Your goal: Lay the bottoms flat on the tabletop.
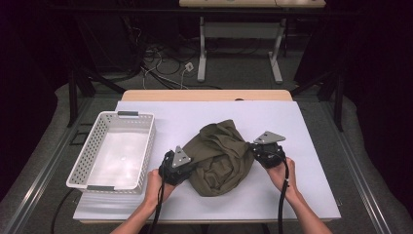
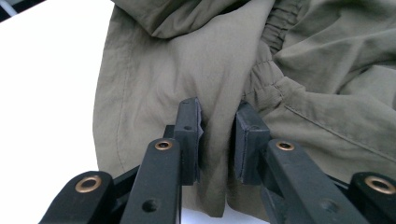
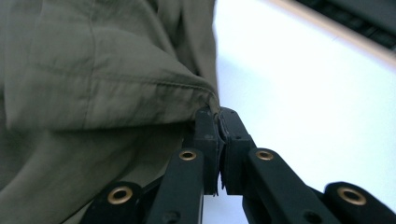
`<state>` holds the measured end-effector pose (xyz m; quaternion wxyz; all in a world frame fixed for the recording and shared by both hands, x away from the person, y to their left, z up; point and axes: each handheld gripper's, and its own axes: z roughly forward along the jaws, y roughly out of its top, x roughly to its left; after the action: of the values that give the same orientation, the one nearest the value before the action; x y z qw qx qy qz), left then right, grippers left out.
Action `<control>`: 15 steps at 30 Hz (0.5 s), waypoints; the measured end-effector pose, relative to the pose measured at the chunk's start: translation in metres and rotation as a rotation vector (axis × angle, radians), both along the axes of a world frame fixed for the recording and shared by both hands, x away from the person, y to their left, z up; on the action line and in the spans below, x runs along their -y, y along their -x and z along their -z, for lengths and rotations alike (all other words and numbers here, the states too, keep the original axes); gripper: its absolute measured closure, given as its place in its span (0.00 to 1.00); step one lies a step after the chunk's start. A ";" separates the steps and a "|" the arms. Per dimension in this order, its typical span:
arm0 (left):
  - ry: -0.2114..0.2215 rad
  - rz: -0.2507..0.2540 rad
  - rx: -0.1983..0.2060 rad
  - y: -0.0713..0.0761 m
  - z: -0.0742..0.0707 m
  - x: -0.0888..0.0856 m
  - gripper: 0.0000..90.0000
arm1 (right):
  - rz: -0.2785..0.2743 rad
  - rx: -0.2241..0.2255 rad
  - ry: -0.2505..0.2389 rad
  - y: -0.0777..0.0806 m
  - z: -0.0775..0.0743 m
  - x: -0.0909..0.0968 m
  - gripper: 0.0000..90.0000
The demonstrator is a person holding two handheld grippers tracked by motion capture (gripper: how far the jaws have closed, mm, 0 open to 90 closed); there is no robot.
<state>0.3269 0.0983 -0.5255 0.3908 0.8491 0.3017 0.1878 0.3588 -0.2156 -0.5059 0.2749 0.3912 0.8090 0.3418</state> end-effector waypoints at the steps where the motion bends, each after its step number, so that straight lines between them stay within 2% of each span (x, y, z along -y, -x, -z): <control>1: 0.000 0.000 -0.009 0.000 0.000 0.000 0.82 | -0.011 -0.025 0.001 -0.002 0.003 -0.001 0.97; 2: 0.000 0.002 -0.013 0.000 0.000 0.000 0.81 | -0.021 -0.048 0.012 -0.003 0.005 -0.002 0.96; 4: 0.005 0.009 -0.009 0.000 0.000 0.000 0.78 | -0.043 -0.053 0.007 -0.002 0.005 -0.006 0.93; 11: 0.027 0.004 -0.014 0.004 -0.007 0.002 0.53 | -0.169 -0.029 -0.069 0.012 -0.013 -0.020 0.54; 15: 0.023 0.019 -0.045 0.003 -0.003 0.007 0.49 | -0.224 -0.032 -0.128 0.018 -0.017 -0.032 0.36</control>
<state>0.3241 0.0909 -0.5230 0.3952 0.8514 0.3047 0.1615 0.3405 -0.1831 -0.4886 0.1964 0.3204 0.8286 0.4149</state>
